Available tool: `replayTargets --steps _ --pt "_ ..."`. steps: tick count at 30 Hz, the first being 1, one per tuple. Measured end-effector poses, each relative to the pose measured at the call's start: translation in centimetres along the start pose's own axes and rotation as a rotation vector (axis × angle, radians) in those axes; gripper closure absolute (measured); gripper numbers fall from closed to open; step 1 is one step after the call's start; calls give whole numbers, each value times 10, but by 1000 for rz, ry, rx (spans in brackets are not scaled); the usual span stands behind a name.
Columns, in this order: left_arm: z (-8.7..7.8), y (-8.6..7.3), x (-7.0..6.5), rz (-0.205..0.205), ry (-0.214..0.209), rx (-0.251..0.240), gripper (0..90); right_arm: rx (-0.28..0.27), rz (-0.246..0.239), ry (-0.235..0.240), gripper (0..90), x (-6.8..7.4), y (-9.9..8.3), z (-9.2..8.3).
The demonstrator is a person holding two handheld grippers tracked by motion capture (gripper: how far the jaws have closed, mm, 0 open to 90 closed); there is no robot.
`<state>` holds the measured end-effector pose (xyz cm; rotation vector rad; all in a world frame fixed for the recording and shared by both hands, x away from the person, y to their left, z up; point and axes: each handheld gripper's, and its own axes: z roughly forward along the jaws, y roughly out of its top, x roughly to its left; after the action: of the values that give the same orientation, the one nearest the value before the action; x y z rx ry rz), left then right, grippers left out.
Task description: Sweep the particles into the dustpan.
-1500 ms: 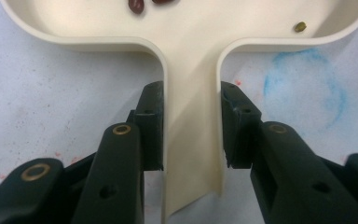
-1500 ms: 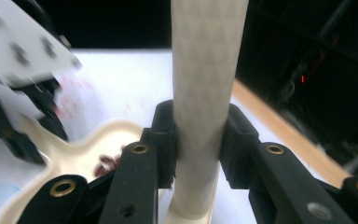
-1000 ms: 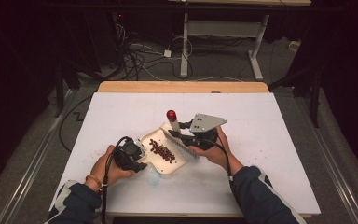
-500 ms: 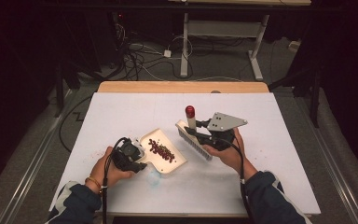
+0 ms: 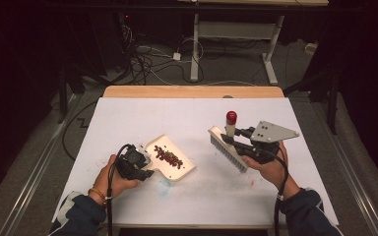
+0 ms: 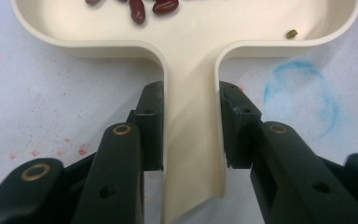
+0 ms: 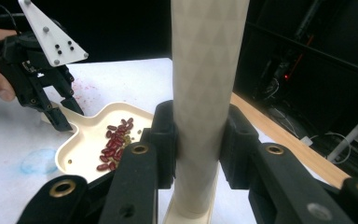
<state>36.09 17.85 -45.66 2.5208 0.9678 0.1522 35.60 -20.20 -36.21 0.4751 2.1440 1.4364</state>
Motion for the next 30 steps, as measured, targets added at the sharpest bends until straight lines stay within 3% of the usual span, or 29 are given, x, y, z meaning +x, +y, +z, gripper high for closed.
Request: replayTargets --steps 7,15,30 --pt "-3 -2 3 -16 11 -20 634 12 5 -46 708 -7 -6 -28" --pt "-8 -8 8 -36 25 -31 634 30 19 -82 708 -14 -13 -48" --pt "-19 -31 20 -95 45 -41 634 59 40 -130 708 -23 -25 -71"
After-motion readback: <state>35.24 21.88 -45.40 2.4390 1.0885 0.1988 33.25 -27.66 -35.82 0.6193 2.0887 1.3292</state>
